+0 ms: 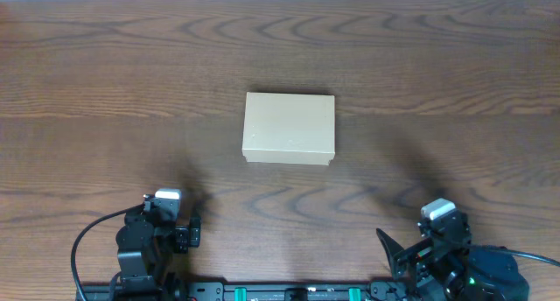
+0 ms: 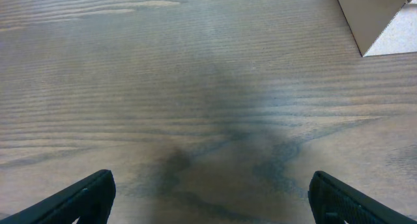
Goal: Pack container
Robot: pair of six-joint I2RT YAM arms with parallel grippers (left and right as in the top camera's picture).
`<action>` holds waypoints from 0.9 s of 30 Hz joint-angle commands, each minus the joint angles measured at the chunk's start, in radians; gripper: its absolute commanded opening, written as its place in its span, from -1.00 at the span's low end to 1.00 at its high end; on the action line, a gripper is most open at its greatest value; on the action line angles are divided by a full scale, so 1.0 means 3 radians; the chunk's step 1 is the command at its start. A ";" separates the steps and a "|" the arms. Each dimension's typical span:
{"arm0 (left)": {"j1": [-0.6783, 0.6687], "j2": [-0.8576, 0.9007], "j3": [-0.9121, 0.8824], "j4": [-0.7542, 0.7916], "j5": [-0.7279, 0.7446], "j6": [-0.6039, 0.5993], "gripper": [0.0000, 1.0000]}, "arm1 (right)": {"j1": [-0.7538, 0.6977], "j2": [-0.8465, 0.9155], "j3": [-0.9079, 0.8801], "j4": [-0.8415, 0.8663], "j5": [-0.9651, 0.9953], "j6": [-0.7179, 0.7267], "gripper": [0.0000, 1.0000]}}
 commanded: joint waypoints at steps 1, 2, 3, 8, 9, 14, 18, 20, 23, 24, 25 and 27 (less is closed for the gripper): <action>0.0017 -0.0022 -0.0072 -0.0013 -0.0039 0.0046 0.91 | -0.0025 -0.0013 -0.0010 -0.0006 -0.0010 0.0045 0.99; 0.0018 -0.0022 -0.0072 -0.0013 -0.0039 0.0046 0.91 | -0.0025 -0.0013 -0.0010 -0.0006 -0.0010 0.0045 0.99; 0.0017 -0.0022 -0.0072 -0.0013 -0.0039 0.0046 0.91 | -0.0025 -0.0013 -0.0010 -0.0005 -0.0010 0.0045 0.98; 0.0018 -0.0022 -0.0072 -0.0013 -0.0039 0.0046 0.91 | -0.0060 -0.0013 -0.0010 -0.0005 -0.0010 0.0045 0.99; 0.0017 -0.0022 -0.0072 -0.0013 -0.0039 0.0046 0.91 | -0.0075 -0.0013 -0.0010 -0.0005 -0.0024 0.0045 0.99; 0.0017 -0.0022 -0.0072 -0.0013 -0.0039 0.0046 0.91 | -0.0267 -0.0013 -0.0148 0.0106 0.0169 -0.0057 0.98; 0.0017 -0.0022 -0.0072 -0.0013 -0.0039 0.0046 0.91 | -0.0483 -0.0013 -0.0467 0.0511 0.0177 -0.0420 0.98; 0.0017 -0.0022 -0.0072 -0.0013 -0.0039 0.0046 0.91 | -0.0586 -0.0014 -0.0622 0.0679 0.0177 -0.0525 0.99; 0.0018 -0.0022 -0.0072 -0.0013 -0.0039 0.0046 0.91 | -0.0730 -0.0014 -0.0858 0.0886 0.0179 -0.0623 0.98; 0.0017 -0.0022 -0.0072 -0.0013 -0.0039 0.0046 0.91 | -0.0768 -0.0019 -0.0923 0.0937 0.0179 -0.0624 0.98; 0.0017 -0.0022 -0.0072 -0.0013 -0.0039 0.0046 0.91 | -0.0814 -0.0031 -0.1005 0.0993 0.0178 -0.0622 0.98; 0.0018 -0.0022 -0.0072 -0.0013 -0.0039 0.0046 0.91 | -0.0872 -0.0069 -0.1115 0.1055 0.0179 -0.0621 0.99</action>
